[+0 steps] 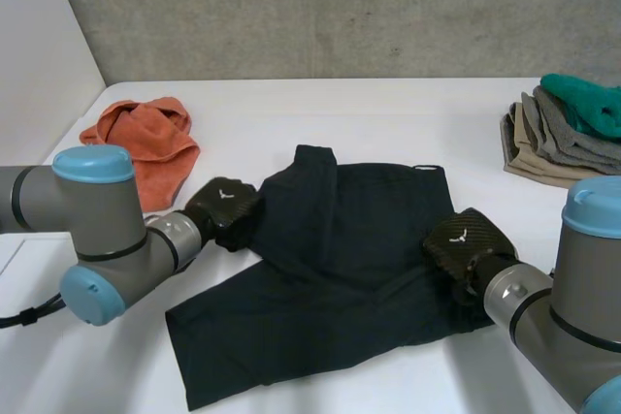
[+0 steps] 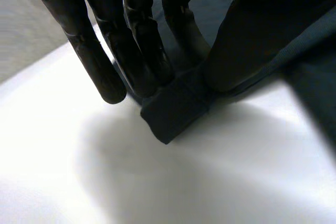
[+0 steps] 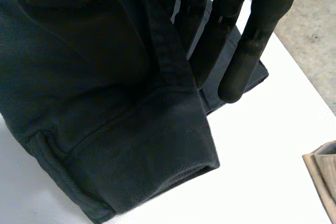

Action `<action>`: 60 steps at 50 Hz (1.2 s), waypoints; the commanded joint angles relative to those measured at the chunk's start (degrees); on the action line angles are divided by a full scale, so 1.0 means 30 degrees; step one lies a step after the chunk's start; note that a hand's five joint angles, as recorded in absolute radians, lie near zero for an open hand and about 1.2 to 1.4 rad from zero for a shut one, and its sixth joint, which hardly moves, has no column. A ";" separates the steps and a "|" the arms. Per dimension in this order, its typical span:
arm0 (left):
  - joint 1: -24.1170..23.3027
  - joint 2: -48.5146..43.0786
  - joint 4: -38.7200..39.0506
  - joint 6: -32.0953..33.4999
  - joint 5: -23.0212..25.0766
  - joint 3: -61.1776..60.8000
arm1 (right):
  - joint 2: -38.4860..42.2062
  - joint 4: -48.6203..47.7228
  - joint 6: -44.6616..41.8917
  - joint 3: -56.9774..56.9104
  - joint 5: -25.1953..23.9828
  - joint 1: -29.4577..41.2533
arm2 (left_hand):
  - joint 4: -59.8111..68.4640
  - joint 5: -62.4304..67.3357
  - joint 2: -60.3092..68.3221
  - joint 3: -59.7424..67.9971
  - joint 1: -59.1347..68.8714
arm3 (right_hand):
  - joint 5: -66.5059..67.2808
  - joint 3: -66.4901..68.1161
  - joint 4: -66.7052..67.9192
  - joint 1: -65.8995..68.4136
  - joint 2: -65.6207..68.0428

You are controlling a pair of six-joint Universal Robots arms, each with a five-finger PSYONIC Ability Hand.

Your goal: Fold the laundry.

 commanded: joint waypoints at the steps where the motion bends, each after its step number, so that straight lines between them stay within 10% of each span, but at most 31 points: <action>1: -0.0263 0.1691 0.0470 0.2255 -0.4166 -0.0785 | -0.0894 0.0040 0.0176 0.0173 -0.0041 0.0335 | 0.3822 0.4427 0.3895 0.3964 0.4628 | 0.3789 0.3566 0.3766 0.4797 0.3636; 12: -0.1142 0.2750 -0.1988 0.7469 -0.6160 -0.2135 | -0.0865 0.0099 0.0732 0.0319 0.0339 0.1799 | 0.3822 0.4427 0.3895 0.3964 0.4628 | 0.3789 0.3566 0.3766 0.4797 0.3636; 21: -0.1319 0.2015 -0.3484 0.7385 -0.7948 -0.1022 | -0.0601 0.0040 0.0791 0.0407 0.1189 0.1948 | 0.3822 0.4427 0.3895 0.3964 0.4628 | 0.3789 0.3566 0.3766 0.4797 0.3636; 26: -0.1406 0.3826 -0.3660 0.5576 -0.7542 -0.1342 | -0.0719 -0.0106 0.0791 0.0437 0.1248 0.1772 | -1.9453 -1.8848 -1.9380 -1.9311 -1.8647 | 0.3789 0.3566 0.3766 0.4797 0.3636; 38: -0.1230 1.0012 -0.6527 -0.1666 -0.3558 -0.5267 | -0.0631 -0.0897 0.0791 0.0408 0.1512 0.1332 | -1.4117 -1.3512 -1.4043 -1.3975 -1.3311 | 0.3789 0.3566 0.3766 0.4797 0.3636; 56: -0.1580 0.7353 -0.5596 -0.1670 -0.3317 -0.7820 | -0.1333 -0.0488 0.0762 0.0613 0.1453 0.0923 | -1.2324 -1.1719 -1.2251 -1.2182 -1.1518 | 0.3789 0.3566 0.3766 0.4797 0.3636; 60: -0.1845 0.6938 -0.6031 -0.1405 -0.4283 -0.7585 | -0.1743 -0.0049 0.0733 0.0642 0.1395 0.0630 | 0.0168 0.0773 0.0241 0.0310 0.0973 | 0.3789 0.3566 0.3766 0.4797 0.3636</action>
